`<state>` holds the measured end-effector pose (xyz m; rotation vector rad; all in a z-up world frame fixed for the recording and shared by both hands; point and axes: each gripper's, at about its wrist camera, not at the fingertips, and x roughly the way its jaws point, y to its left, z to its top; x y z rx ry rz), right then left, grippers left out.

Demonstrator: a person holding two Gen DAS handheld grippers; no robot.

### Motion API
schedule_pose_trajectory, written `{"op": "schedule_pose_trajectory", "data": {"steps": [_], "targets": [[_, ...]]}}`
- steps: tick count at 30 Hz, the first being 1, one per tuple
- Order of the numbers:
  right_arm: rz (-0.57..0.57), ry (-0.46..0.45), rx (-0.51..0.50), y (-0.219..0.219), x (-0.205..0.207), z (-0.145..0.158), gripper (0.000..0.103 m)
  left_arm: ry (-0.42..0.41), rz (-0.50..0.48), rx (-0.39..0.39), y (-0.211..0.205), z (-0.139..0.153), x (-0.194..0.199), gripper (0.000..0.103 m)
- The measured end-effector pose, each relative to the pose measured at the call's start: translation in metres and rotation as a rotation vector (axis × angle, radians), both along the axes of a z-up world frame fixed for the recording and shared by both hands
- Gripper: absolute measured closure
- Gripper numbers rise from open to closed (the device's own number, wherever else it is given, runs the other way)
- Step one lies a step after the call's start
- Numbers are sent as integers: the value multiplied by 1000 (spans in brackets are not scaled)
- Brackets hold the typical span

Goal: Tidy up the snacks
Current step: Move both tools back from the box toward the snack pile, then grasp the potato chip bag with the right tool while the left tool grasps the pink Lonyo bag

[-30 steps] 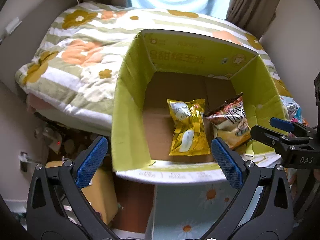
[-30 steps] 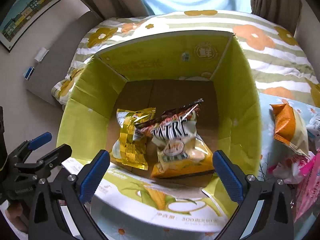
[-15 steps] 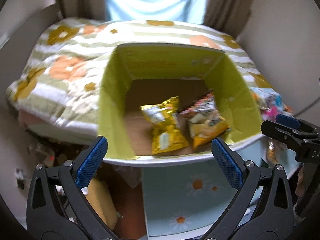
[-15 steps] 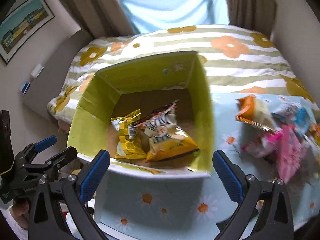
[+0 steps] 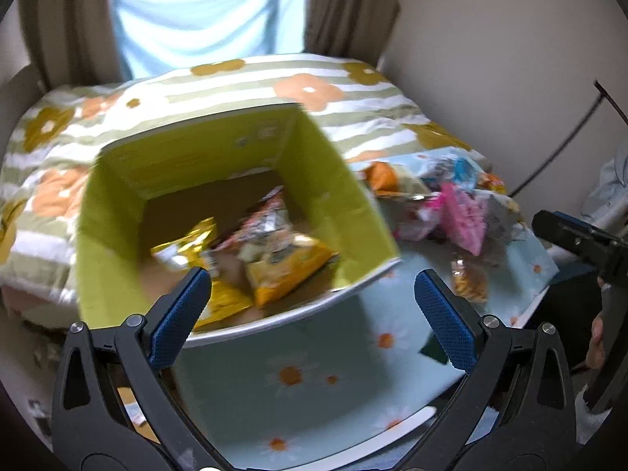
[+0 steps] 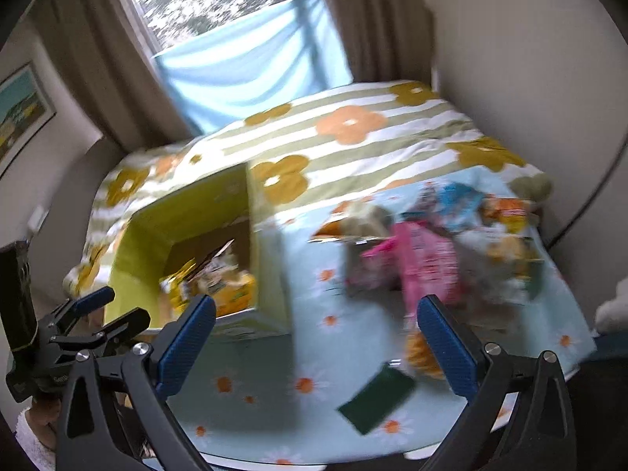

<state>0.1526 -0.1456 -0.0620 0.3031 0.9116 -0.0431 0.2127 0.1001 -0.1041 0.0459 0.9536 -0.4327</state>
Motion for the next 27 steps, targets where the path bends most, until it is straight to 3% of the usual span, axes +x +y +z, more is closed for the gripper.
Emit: {"op": "schedule_pose_trajectory", "data": {"steps": [6, 13, 21, 27], "targets": [[-29, 19, -55, -61, -16, 1, 1, 7, -48, -11, -70, 1, -10, 0], [-15, 48, -13, -131, -18, -17, 1, 48, -45, 1, -151, -15, -18, 0], [84, 160, -4, -186, 12, -68, 1, 95, 8, 3, -218, -55, -11, 0], [152, 194, 55, -198, 29, -105, 1, 142, 16, 22, -247, -86, -9, 0]]}}
